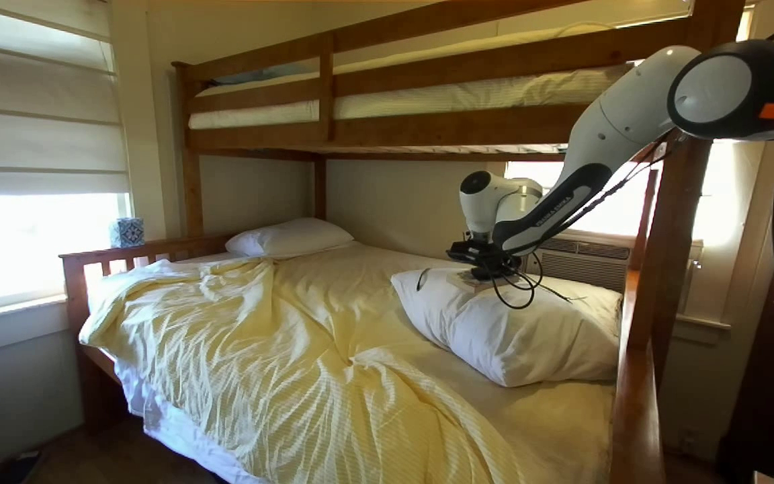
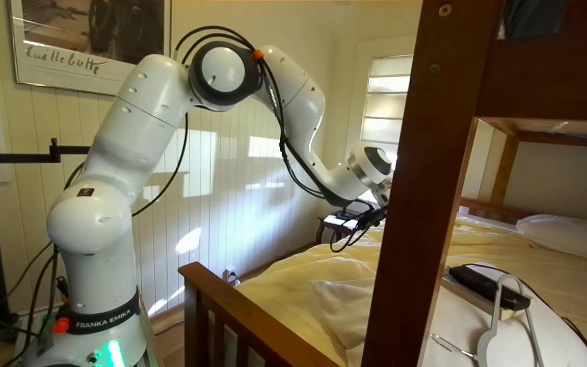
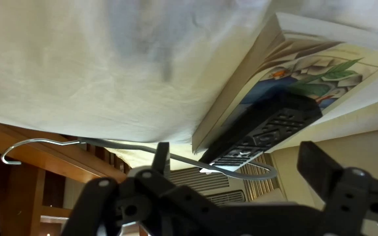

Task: Put the remote directly onto the bed

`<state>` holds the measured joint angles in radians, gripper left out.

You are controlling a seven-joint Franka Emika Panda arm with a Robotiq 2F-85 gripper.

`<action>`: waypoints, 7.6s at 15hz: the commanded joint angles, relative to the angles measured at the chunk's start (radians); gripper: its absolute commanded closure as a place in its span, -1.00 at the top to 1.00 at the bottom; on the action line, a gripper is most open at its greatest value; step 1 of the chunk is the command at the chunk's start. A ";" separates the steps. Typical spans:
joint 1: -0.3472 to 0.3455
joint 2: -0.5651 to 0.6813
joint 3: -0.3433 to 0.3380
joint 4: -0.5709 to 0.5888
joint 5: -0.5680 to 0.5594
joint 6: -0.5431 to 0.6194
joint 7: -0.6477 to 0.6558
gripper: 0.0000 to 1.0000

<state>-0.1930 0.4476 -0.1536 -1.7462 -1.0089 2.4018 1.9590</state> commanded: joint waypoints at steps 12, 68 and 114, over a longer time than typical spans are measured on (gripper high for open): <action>-0.049 0.120 -0.102 0.160 -0.017 0.417 -0.090 1.00; 0.097 0.476 -0.283 0.594 0.649 -0.038 -0.430 1.00; 0.095 0.395 0.020 0.663 0.912 0.104 -1.037 0.77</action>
<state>-0.0477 0.8591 -0.1661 -1.0463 -0.1745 2.4827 1.0383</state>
